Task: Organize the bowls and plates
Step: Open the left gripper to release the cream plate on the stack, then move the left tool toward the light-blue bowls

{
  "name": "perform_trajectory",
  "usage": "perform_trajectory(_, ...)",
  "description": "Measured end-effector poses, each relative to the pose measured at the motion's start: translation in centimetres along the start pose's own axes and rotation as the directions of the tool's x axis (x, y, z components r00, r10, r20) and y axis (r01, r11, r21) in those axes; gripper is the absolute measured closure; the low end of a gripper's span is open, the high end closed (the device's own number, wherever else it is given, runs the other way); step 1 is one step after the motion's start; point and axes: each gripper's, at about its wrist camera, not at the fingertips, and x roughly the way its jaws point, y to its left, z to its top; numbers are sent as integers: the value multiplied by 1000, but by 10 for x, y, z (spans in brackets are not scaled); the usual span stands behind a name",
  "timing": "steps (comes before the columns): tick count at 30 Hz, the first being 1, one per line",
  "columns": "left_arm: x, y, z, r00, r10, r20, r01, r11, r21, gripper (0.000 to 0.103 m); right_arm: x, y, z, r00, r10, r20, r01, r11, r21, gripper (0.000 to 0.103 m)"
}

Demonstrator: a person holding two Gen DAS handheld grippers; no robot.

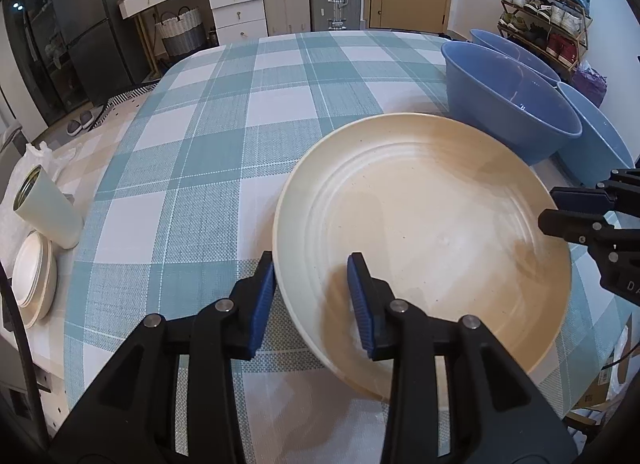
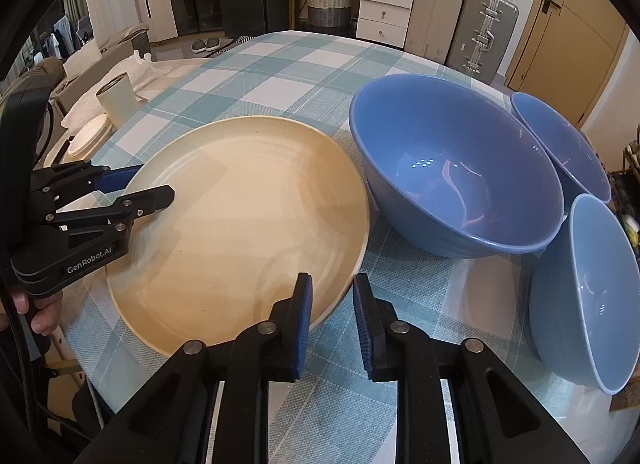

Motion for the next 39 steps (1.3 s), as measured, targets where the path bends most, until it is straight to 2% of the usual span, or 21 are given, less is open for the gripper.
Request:
perform_trajectory(2,-3,2,1,1000,-17,-1,17,1000,-13,64,-3,1,1,1000,6,7,-6,1000,0,73)
perform_trajectory(3,-4,2,1,1000,-29,-1,29,999,-18,58,-5,1,1,1000,13,11,-13,1000,1,69)
perform_trajectory(4,-7,3,1,999,-45,2,45,999,-21,53,-8,2,1,1000,23,17,-24,1000,3,60)
perform_trajectory(5,-11,2,1,998,-59,10,59,998,-24,41,-11,2,1,999,37,25,-37,999,6,49)
perform_trajectory(6,-16,3,2,997,-72,23,73,997,-28,29,-13,3,1,998,46,33,-47,999,7,45)
perform_trajectory(8,-25,1,2,996,-79,44,80,997,-23,27,-18,5,2,998,48,47,-48,999,4,27)
perform_trajectory(10,-32,-2,3,995,-84,51,85,996,-8,26,-24,6,1,997,48,65,-48,999,-2,22)
perform_trajectory(13,-42,-5,3,991,-119,64,120,993,-7,23,-30,9,1,994,81,67,-80,997,-9,20)
perform_trajectory(14,-45,-5,4,989,-131,67,132,991,-10,19,-33,9,0,994,86,70,-86,996,-10,18)
perform_trajectory(16,-52,-6,5,986,-148,82,151,988,-21,2,-39,11,-1,993,82,83,-81,997,-17,17)
perform_trajectory(23,-79,-9,11,978,-155,137,162,986,-41,2,-67,3,-2,989,46,142,-47,999,4,10)
perform_trajectory(33,-113,-24,36,967,-177,185,181,983,-6,2,-130,-31,0,962,-1,273,-22,996,81,5)
perform_trajectory(39,-128,-42,55,959,-191,208,188,982,35,2,-161,-57,-1,947,-44,319,3,992,128,3)
